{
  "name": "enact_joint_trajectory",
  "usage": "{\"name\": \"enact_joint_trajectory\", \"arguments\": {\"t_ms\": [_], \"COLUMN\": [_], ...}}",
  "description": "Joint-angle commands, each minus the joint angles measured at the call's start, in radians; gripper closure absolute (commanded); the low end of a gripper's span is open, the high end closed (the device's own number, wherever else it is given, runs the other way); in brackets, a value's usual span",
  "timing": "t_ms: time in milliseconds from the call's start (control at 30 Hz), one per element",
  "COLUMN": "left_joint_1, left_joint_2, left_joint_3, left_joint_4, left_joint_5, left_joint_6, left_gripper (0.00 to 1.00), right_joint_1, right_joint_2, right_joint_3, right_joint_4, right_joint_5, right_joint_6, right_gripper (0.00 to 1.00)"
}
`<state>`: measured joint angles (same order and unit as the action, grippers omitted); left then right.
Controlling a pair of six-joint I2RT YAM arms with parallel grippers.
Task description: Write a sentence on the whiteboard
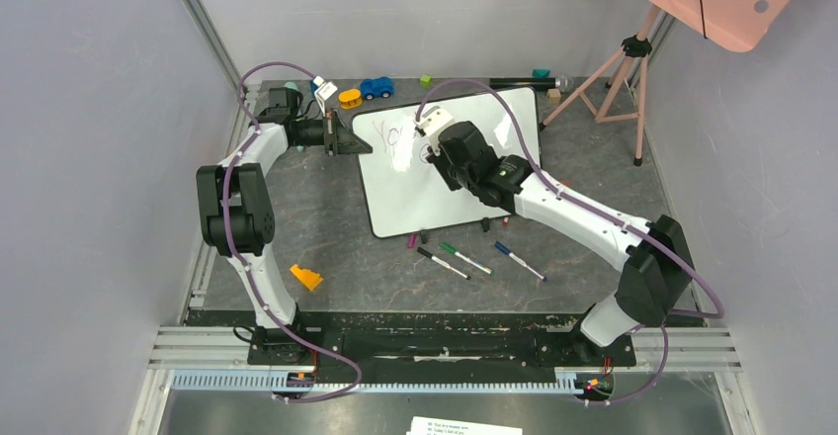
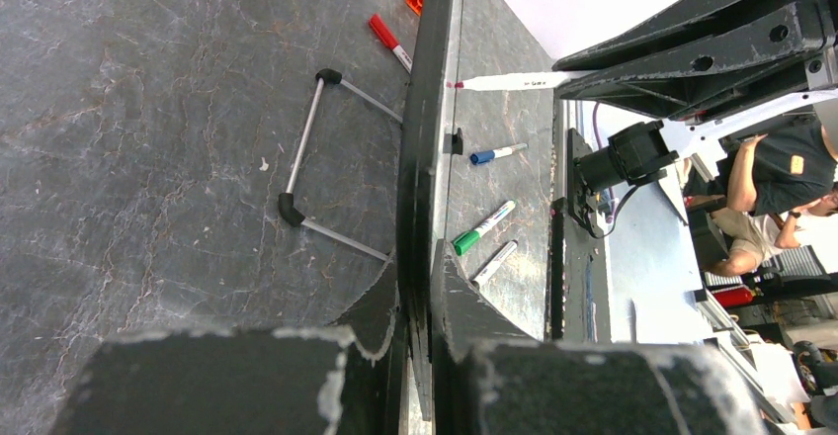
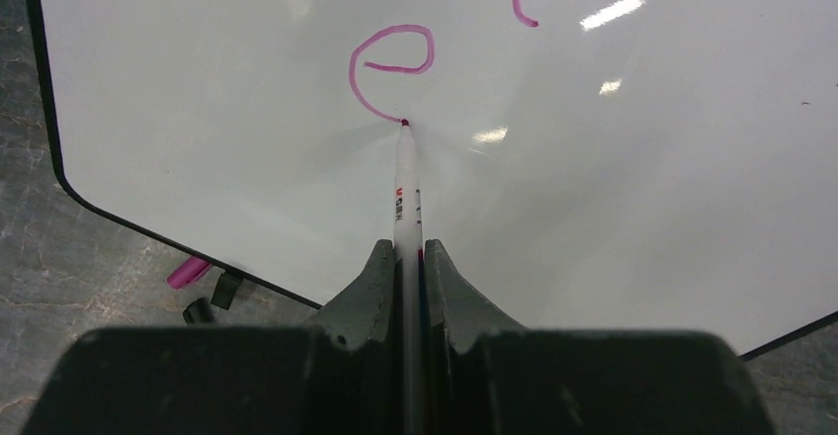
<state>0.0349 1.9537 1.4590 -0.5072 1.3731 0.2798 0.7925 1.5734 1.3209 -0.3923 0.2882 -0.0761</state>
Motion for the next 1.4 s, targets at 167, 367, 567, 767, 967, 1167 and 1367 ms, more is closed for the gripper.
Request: {"name": "enact_joint_trajectory", "arguments": {"t_ms": [167,367,567,767,967,1167,1367], "left_joint_1": [-0.062,-0.063,-0.062,-0.063,-0.062,-0.063,-0.063], "left_joint_2": [0.034,0.034,0.034,0.034,0.036,0.035,0.034], "left_joint_3": [-0.046,-0.046,-0.046,-0.045,-0.044,-0.044,-0.044], "left_joint_4": [-0.019,-0.019,-0.019,-0.019,-0.019,-0.019,-0.019], "left_joint_5": [-0.259,-0.259,-0.259,-0.259,-0.259,-0.259,-0.259], "left_joint_6": [0.200,0.199,0.199,0.198,0.199,0.199,0.197], "left_gripper": [0.98,0.98,0.98,0.98,0.98,0.98,0.98], "right_joint_1": [-0.023,-0.045,-0.060,-0.062,-0.062,-0.062,-0.064], "right_joint_2": [-0.104,-0.075,-0.043,-0.016,-0.002,0.005,0.002], "right_joint_3": [0.019,0.057,0.069,0.087,0.090,0.066,0.055], "right_joint_4": [0.061,0.046,0.047,0.051,0.059,0.058,0.061], "right_joint_5": [-0.028,-0.026,-0.026,-0.050,-0.045,-0.011,0.000], "right_joint_6": [0.013,0.010,0.009,0.004,0.004,0.007,0.007], "right_gripper": [1.00,1.00,1.00,1.00,1.00,1.00,1.00]}}
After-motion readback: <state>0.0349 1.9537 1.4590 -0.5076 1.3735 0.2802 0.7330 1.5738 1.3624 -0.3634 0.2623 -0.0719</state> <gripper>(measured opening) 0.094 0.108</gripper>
